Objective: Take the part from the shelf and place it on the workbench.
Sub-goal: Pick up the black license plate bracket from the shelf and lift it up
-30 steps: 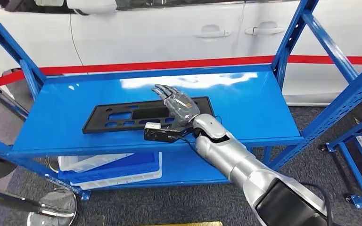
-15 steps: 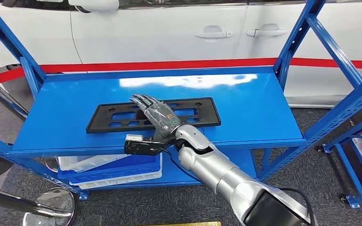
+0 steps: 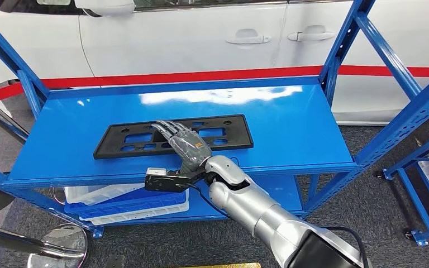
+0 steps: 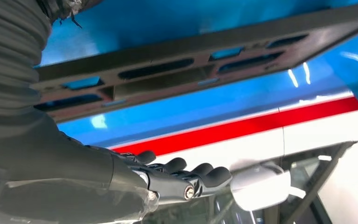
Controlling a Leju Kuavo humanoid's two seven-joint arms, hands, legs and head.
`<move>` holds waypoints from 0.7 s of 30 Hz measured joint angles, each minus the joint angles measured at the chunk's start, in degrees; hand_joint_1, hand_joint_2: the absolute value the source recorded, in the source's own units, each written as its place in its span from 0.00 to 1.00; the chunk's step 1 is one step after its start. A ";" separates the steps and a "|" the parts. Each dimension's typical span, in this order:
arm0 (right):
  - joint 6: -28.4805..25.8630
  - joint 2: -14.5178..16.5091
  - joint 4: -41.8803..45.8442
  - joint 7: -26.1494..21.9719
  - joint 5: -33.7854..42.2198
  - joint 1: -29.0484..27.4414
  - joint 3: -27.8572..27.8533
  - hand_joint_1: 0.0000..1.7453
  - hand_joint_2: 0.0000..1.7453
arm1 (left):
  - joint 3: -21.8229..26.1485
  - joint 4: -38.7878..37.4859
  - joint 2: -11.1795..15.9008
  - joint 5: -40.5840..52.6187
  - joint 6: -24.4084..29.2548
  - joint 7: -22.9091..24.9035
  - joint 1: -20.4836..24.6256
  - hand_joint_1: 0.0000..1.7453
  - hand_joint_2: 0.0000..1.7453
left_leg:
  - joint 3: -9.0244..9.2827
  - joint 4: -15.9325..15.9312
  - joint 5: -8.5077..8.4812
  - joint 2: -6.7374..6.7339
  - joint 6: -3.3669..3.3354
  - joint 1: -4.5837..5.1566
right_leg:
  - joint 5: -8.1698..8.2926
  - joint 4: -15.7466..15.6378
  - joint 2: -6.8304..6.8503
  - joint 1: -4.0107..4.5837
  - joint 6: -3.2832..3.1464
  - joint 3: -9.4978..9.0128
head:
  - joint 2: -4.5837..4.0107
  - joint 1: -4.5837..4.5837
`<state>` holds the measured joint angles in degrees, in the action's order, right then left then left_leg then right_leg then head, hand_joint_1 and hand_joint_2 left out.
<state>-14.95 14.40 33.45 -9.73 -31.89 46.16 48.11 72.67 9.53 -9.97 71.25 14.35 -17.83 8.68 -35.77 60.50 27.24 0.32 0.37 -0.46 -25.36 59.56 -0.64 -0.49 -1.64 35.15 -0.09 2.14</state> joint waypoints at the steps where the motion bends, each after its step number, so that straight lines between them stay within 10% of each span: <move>1: -0.08 0.03 -0.07 0.15 -0.27 0.01 0.00 0.00 1.00 | 0.00 0.00 0.00 0.00 0.07 0.01 0.00 0.00 0.00 | -0.34 0.77 0.55 -0.03 0.14 -0.04 | 0.03 -0.03 0.03 -0.03 -0.12 -0.04 | 0.00 0.09; 8: -0.21 0.05 -0.11 0.33 -0.57 0.02 0.01 0.00 1.00 | 0.00 0.00 0.00 0.00 0.13 0.02 0.00 0.00 0.00 | -0.96 2.14 1.35 -0.03 0.26 -0.05 | 0.02 -0.03 0.06 -0.04 -0.29 -0.03 | 0.00 0.23; 11: -0.83 0.07 -0.75 1.34 -2.07 -0.12 0.26 0.00 1.00 | 0.00 0.00 -0.02 0.03 0.19 0.11 -0.08 0.00 0.00 | -4.62 9.76 4.19 -0.02 0.58 -0.15 | 0.00 -0.03 0.16 0.08 -0.43 -0.01 | 0.00 0.23; 16: -1.59 0.14 -2.67 2.88 -3.47 -0.18 0.67 0.00 1.00 | 0.01 0.00 -0.08 0.14 0.40 0.24 -0.09 0.00 0.00 | 1.35 -2.79 -1.80 0.04 -1.47 0.17 | -0.60 0.46 0.08 0.37 1.28 0.22 | 0.00 0.09; 21: -1.78 -0.08 -4.06 4.18 -4.06 -0.29 0.68 0.00 1.00 | 0.02 0.00 -0.11 0.69 0.56 0.30 -0.05 0.00 0.00 | 1.57 -3.27 -2.07 -0.06 -2.35 0.07 | -7.19 14.85 0.17 0.33 1.96 6.94 | 0.00 -0.10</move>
<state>-16.73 14.32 29.39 -5.55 -35.95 45.87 48.78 72.70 9.53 -10.08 71.94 14.92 -17.53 8.64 -34.20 57.23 25.18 0.26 -1.98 -0.39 -32.55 74.41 -0.47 -0.15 0.32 42.09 -0.09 2.03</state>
